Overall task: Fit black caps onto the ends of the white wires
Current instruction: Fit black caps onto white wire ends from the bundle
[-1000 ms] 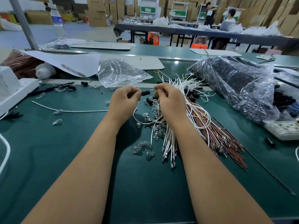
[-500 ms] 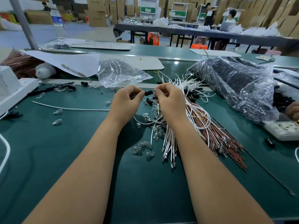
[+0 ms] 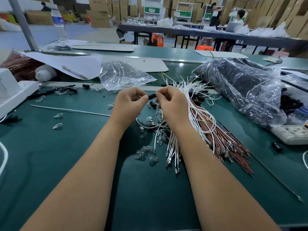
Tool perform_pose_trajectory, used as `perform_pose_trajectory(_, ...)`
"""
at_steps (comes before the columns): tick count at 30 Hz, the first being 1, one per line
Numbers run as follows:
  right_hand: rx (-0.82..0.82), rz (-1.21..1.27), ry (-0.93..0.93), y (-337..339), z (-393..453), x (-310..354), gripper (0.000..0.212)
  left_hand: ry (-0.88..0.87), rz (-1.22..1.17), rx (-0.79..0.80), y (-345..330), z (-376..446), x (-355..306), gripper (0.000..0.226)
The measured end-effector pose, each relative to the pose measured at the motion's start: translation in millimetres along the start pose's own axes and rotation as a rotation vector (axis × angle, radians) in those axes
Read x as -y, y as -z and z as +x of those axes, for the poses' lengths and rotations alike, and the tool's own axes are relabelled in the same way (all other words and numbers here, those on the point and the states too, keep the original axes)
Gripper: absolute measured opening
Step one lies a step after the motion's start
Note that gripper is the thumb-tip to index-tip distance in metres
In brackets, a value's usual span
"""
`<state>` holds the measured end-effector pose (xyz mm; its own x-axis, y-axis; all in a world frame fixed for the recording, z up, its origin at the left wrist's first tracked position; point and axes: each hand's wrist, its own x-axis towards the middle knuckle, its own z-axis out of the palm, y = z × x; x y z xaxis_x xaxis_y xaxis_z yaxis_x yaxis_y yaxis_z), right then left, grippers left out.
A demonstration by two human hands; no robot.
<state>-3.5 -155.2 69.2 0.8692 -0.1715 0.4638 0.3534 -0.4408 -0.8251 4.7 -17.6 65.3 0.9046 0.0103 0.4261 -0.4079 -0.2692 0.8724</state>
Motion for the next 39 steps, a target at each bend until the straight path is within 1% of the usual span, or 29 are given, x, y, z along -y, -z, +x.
perform_pose_trajectory(4,0.037,0.116,-0.084,0.1,-0.5,2.8,0.007,0.048,-0.071,-0.017,0.1,-1.6,-4.2,0.017)
perform_pose_trajectory(8,0.052,0.260,-0.174,0.7,-2.1,7.8,0.012,0.041,-0.082,-0.013,-0.1,-2.1,-4.4,0.016)
perform_pose_trajectory(12,0.134,0.226,-0.156,-1.2,-4.1,7.7,0.004,0.038,-0.086,0.008,0.3,-2.8,-6.1,0.009)
perform_pose_trajectory(13,0.131,0.223,-0.159,-1.3,-3.8,7.2,0.002,0.040,-0.085,0.019,-0.9,-2.7,-6.3,0.008)
perform_pose_trajectory(18,0.126,0.349,-0.255,1.0,-2.1,4.8,0.009,0.104,-0.135,0.058,-3.4,0.2,-2.6,0.009)
perform_pose_trajectory(21,0.109,0.349,-0.260,1.5,-1.2,7.0,0.008,0.090,-0.154,0.045,-3.9,0.2,-0.6,0.009)
perform_pose_trajectory(24,0.099,0.181,-0.190,7.6,1.1,11.2,0.007,0.035,-0.160,0.057,-7.6,-2.5,-2.8,0.003)
perform_pose_trajectory(27,0.107,-0.029,-0.154,21.2,2.8,19.3,0.010,0.021,-0.126,0.051,-10.6,-2.6,-3.2,0.005)
perform_pose_trajectory(30,0.035,-0.133,-0.150,51.4,5.0,27.3,0.015,0.017,-0.085,0.059,-12.3,-2.2,-2.7,0.007)
perform_pose_trajectory(32,0.014,-0.298,-0.158,78.9,4.6,29.0,0.019,0.007,-0.059,0.086,-13.4,-3.7,-2.0,0.004)
perform_pose_trajectory(35,-0.007,-0.610,-0.233,121.0,0.8,22.3,0.019,-0.001,-0.023,0.113,-14.9,-4.8,-0.4,0.002)
perform_pose_trajectory(37,-0.007,-0.793,-0.329,144.3,-1.5,14.0,0.017,-0.008,0.000,0.123,-14.4,-4.7,0.2,0.002)
perform_pose_trajectory(39,0.037,-0.915,-0.442,162.7,-4.5,5.2,0.016,-0.012,0.014,0.135,-15.2,-5.7,0.5,0.002)
